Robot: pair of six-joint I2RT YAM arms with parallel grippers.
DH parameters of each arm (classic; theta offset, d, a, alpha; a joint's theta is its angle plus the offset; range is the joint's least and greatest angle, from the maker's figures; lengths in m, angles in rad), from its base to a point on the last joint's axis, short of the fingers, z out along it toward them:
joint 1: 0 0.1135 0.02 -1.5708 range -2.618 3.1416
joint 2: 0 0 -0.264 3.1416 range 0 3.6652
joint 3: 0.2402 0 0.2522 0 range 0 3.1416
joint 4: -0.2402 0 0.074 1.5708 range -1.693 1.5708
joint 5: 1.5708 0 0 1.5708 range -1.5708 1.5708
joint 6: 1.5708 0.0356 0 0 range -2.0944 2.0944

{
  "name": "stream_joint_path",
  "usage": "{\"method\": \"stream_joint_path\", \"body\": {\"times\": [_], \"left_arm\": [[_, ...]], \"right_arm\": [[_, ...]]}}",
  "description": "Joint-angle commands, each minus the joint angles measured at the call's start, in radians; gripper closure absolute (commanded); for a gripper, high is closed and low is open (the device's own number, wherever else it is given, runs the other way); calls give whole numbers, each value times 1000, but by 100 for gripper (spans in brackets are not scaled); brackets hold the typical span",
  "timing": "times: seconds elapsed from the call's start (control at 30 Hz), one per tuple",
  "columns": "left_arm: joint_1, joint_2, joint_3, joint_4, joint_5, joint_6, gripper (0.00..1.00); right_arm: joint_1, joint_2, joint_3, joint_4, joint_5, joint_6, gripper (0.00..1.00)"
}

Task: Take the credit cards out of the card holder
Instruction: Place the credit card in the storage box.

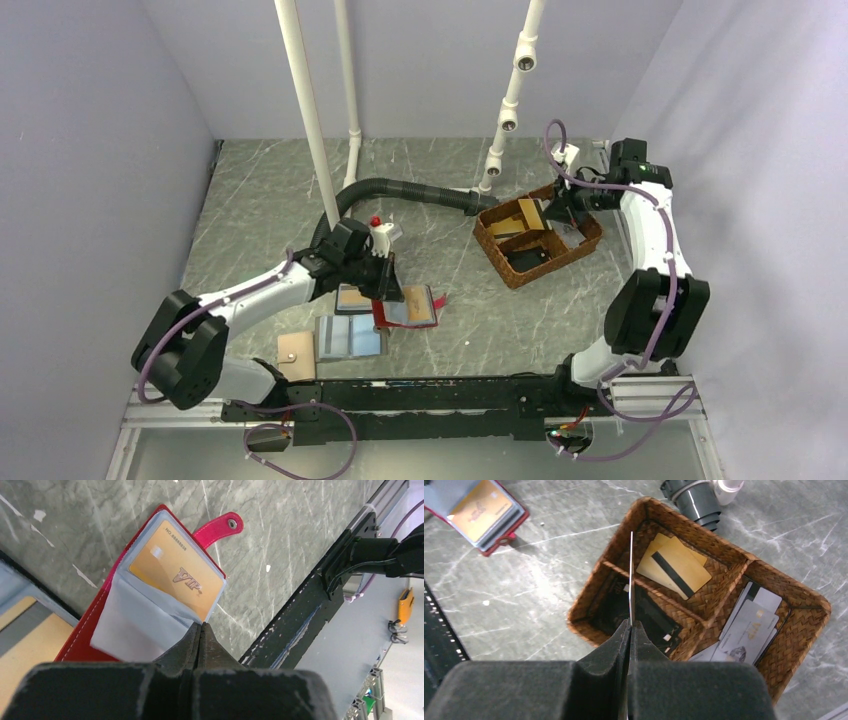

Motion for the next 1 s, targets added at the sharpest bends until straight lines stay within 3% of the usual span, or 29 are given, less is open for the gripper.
{"method": "stream_joint_path", "body": {"times": [0.0, 0.2, 0.43, 0.97], "left_arm": [[-2, 67, 97, -19, 37, 94, 100], [-2, 201, 207, -156, 36, 153, 100], [-1, 225, 237, -196, -2, 143, 100], [10, 214, 211, -181, -16, 133, 100]], "right_arm": [[5, 63, 50, 120, -14, -68, 100], [21, 153, 119, 77, 1, -262, 100], [74, 294, 274, -27, 73, -437, 100], [205, 437, 345, -122, 282, -584, 100]]}}
